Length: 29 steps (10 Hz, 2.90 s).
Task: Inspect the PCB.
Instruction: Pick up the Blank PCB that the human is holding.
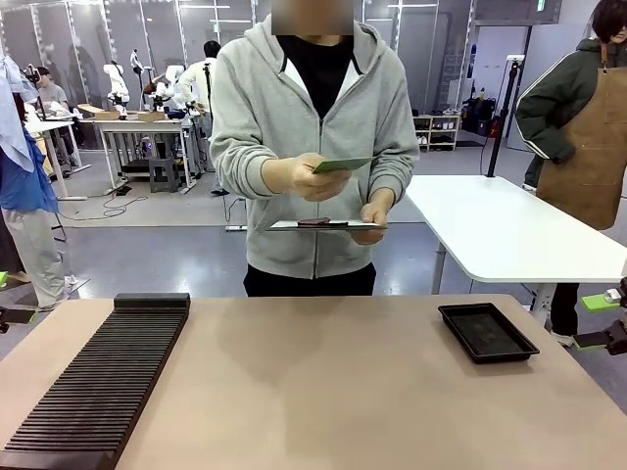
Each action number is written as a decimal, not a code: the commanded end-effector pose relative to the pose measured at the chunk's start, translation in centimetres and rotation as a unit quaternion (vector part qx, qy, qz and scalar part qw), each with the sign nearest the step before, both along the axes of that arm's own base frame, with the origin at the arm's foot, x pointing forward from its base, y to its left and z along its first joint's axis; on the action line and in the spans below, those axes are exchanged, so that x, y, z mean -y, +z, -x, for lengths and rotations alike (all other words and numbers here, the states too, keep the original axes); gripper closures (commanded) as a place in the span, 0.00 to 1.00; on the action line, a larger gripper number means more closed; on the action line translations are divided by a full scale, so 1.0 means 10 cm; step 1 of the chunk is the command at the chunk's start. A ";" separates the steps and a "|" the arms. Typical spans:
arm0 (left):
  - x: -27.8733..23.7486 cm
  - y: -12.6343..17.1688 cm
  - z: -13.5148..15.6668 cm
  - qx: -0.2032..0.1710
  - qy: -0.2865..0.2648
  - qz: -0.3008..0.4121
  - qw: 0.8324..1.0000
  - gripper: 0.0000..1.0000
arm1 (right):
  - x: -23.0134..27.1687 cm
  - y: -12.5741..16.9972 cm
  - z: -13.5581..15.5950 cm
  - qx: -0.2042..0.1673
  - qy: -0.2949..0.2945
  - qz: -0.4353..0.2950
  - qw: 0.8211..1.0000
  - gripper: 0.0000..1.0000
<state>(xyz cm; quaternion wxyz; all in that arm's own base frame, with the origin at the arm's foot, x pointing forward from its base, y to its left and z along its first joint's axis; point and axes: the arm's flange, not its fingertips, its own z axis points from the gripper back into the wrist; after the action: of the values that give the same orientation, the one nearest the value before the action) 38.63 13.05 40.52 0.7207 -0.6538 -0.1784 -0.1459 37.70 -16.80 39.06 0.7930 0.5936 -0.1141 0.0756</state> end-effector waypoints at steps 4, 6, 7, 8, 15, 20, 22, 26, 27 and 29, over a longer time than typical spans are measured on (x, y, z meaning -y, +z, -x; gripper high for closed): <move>-0.01 0.00 0.01 0.001 0.001 0.000 1.000 0.00 | 0.00 0.02 0.00 0.001 0.002 0.002 1.000 0.00; -0.01 0.00 0.01 0.001 0.001 0.000 1.000 0.00 | 0.00 0.02 0.00 0.001 0.002 0.002 1.000 0.00; -0.01 0.00 0.01 0.001 0.001 0.000 1.000 0.00 | 0.00 0.02 0.00 0.001 0.002 0.002 1.000 0.00; -0.01 0.00 0.01 0.001 0.001 0.000 1.000 0.00 | 0.00 0.02 0.00 0.001 0.002 0.002 1.000 0.00; -0.01 0.00 0.01 0.001 0.001 0.000 1.000 0.00 | -0.42 0.32 0.14 -0.052 0.017 -0.009 0.998 0.00; -0.01 0.00 0.01 0.001 0.001 0.000 1.000 0.00 | -1.66 0.87 0.33 -0.182 0.001 -0.072 0.981 0.00; -0.01 0.00 0.01 0.001 0.001 0.000 1.000 0.00 | -2.05 1.06 0.27 -0.216 -0.029 -0.094 0.972 0.00; -0.01 0.00 0.01 0.001 0.001 0.000 1.000 0.00 | -2.16 1.13 0.24 -0.206 -0.024 -0.087 0.974 0.00; -0.01 0.00 0.01 0.001 0.001 0.000 1.000 0.00 | -2.16 1.13 0.24 -0.206 -0.024 -0.087 0.974 0.00; -0.01 0.00 0.01 0.001 0.001 0.000 1.000 0.00 | -2.16 1.13 0.24 -0.206 -0.024 -0.087 0.974 0.00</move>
<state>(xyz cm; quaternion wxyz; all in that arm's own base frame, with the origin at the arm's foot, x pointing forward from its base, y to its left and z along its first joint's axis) 38.62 13.09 40.49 0.7208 -0.6539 -0.1785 -0.1453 35.32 4.97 50.52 0.7473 0.6591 0.0263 -0.0810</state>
